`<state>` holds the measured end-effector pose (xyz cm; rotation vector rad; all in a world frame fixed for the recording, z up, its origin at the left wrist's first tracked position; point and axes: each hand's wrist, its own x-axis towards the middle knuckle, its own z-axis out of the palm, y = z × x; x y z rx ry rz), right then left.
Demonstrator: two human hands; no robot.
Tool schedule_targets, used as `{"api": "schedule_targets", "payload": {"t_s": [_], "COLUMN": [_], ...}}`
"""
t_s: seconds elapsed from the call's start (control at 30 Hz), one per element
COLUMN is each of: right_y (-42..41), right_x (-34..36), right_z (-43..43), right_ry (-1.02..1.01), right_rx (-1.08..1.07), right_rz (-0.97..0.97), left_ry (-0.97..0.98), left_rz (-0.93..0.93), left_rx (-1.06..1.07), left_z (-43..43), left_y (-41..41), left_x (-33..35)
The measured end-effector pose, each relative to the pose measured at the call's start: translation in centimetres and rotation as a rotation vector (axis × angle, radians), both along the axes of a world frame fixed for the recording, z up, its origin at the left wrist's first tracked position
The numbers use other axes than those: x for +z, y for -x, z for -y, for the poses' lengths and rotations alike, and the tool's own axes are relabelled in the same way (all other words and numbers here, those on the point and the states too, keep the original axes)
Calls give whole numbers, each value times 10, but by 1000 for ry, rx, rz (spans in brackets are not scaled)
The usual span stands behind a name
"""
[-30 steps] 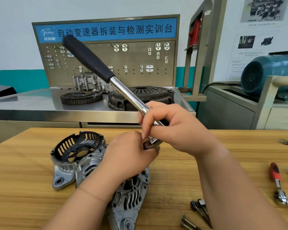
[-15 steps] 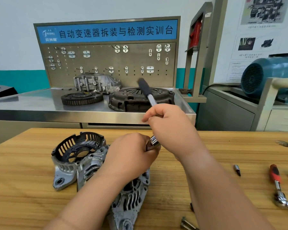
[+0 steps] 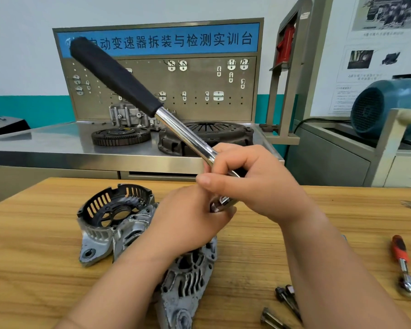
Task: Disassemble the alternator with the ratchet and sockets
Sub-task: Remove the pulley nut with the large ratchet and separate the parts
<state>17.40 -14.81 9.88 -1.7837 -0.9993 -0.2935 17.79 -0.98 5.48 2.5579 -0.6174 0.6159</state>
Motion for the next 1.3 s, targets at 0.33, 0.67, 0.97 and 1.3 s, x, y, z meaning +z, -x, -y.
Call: {"api": "schedule_targets", "payload": {"t_s": [0.33, 0.67, 0.97, 1.3], "right_y": [5, 1, 0, 7], "right_x": [-5, -6, -3, -4], "right_z": [-21, -11, -2, -23], "right_ry": [55, 120, 16, 78], "right_rx": [-567, -546, -55, -552], "right_rz": [-17, 2, 30, 62], "left_ry": [-20, -41, -14, -36], "left_rz": [-21, -14, 5, 6], "left_rx": [168, 155, 38, 157], "left_z": [5, 5, 0, 4], "left_y": [4, 1, 2, 4], "left_x": [0, -1, 1, 1]}}
